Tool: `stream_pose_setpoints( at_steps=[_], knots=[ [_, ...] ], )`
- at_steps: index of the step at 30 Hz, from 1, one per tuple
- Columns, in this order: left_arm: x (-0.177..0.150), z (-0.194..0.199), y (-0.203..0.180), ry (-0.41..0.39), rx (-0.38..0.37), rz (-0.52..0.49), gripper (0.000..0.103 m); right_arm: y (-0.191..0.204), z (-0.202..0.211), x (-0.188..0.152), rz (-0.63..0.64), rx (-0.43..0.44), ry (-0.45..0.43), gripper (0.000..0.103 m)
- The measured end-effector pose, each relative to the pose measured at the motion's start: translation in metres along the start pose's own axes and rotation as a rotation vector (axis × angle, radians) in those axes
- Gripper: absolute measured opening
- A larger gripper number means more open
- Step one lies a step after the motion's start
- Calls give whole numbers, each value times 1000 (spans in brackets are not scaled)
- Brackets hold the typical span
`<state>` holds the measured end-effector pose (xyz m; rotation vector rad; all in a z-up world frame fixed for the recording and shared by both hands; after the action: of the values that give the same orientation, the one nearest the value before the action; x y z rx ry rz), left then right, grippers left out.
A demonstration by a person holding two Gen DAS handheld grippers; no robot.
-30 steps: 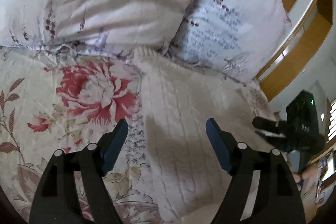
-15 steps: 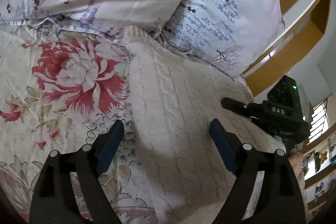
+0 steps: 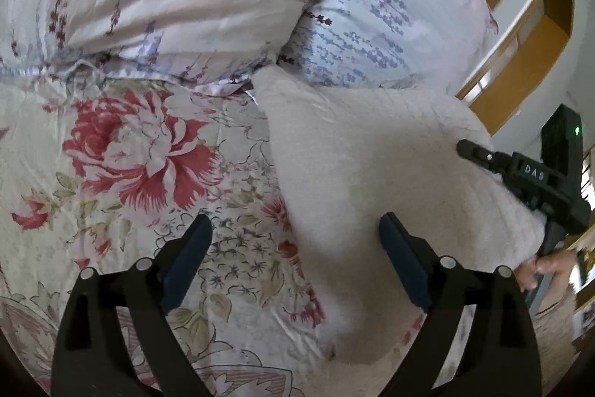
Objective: Fold small clothes
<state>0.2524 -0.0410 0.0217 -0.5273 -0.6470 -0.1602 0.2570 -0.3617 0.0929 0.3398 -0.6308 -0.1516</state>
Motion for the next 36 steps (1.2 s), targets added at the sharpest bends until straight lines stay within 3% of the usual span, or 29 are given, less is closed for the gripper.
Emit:
stream_pose_setpoints(
  at_steps=[9, 15, 19, 22, 26, 29, 36],
  knots=[
    [-2, -2, -13, -12, 96, -95, 93, -29, 1, -8, -53, -59, -2, 16],
    [-1, -4, -13, -9, 113, -107, 94, -38, 11, -5, -83, -72, -37, 16],
    [-1, -5, -13, -2, 110, -112, 94, -60, 6, -15, -149, -94, -12, 16],
    [-2, -6, -14, 1, 86, -115, 94, -82, -11, -30, -217, -113, 60, 18],
    [-3, -6, -14, 11, 17, -107, 94, -93, -3, -32, -253, -134, 43, 43],
    [-4, -6, -16, 34, -42, -83, 92, -101, 17, -33, -294, -118, 23, 54],
    [-9, -5, -24, 105, -149, -1, 88, -113, 60, -55, -397, 91, 2, 58]
  ],
)
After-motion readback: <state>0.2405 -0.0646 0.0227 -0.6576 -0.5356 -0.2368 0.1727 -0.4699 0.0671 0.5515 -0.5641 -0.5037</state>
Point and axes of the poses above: each gripper's, at about its wrist camera, not at the fingertips, and z roughly against the way its jaws point, y to its left, x to its top, the point moved 1 cm from there along -z, roughly the way its jaws point, and after that the axes turned 3 degrees about x, right-handed, at the moved point
